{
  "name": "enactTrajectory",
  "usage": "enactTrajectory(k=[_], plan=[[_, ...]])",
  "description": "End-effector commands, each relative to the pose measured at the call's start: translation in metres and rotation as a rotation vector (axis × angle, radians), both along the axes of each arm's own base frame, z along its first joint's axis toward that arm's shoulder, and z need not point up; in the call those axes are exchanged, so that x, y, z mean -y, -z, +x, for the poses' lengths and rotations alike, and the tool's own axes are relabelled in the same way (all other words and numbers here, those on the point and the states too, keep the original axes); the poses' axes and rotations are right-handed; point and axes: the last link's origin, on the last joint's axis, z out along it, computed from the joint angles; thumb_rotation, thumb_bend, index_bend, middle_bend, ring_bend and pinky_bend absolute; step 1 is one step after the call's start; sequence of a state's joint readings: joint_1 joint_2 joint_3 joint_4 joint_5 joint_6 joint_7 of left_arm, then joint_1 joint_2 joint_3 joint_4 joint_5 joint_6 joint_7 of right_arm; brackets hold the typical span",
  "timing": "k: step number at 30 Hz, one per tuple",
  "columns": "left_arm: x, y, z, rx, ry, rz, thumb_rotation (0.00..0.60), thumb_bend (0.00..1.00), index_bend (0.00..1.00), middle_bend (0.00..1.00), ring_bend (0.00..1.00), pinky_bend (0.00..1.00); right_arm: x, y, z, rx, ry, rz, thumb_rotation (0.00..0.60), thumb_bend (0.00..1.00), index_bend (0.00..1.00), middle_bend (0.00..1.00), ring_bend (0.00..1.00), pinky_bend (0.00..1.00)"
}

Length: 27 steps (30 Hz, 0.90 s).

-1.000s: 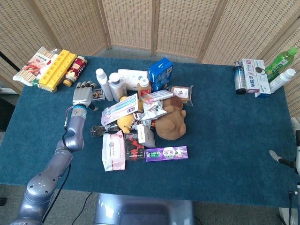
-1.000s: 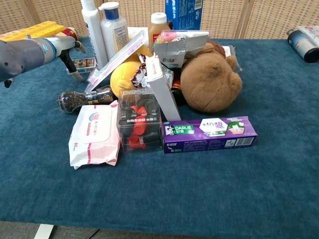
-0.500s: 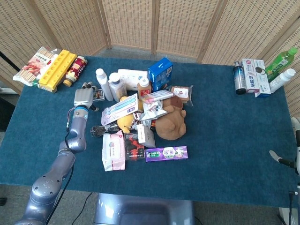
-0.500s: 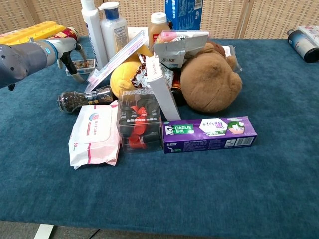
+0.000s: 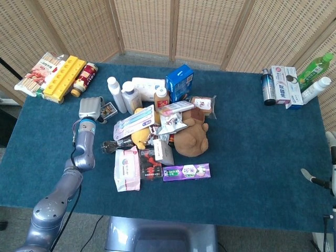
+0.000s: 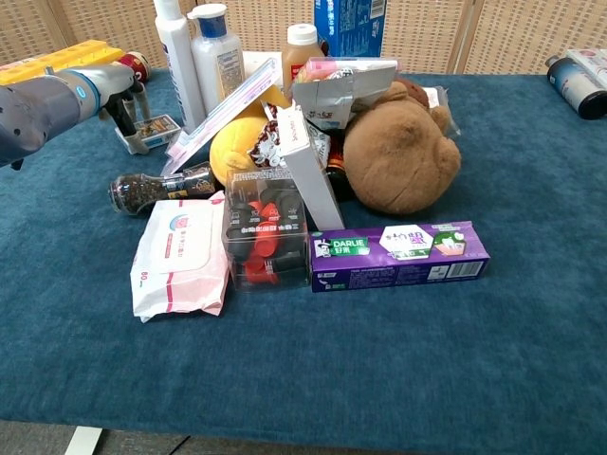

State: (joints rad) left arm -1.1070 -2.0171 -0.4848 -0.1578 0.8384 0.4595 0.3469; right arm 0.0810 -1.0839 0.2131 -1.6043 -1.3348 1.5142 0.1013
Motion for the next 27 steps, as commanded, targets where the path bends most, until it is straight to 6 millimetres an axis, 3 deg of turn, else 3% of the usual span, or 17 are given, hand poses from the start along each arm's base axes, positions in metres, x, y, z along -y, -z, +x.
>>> enactTrajectory(k=[1,7,13,19,27], plan=[[-0.001,-0.005,0.000,0.000,0.006,0.017,0.600,0.03,0.60,0.87,0.91,1.00,0.000,0.000,0.000,0.001,-0.002,0.000,0.600,0.00,0.00,0.00,0.00,0.00],[-0.003,-0.015,0.003,0.014,0.037,0.061,0.600,0.04,0.63,0.89,0.94,1.00,-0.001,-0.001,0.002,0.004,-0.009,-0.002,0.600,0.00,0.00,0.00,0.00,0.00],[-0.006,-0.042,0.005,0.039,0.085,0.139,0.600,0.04,0.63,0.89,0.93,1.00,-0.002,0.002,0.005,0.005,-0.016,0.013,0.600,0.00,0.00,0.00,0.00,0.00],[0.001,-0.081,0.015,0.073,0.158,0.215,0.600,0.04,0.64,0.88,0.93,1.00,-0.005,0.006,0.012,0.012,-0.047,0.028,0.600,0.00,0.00,0.00,0.00,0.00],[0.039,-0.152,0.041,0.089,0.223,0.296,0.600,0.04,0.64,0.88,0.93,1.00,-0.012,0.008,0.026,0.024,-0.102,0.039,0.600,0.00,0.00,0.00,0.00,0.00]])
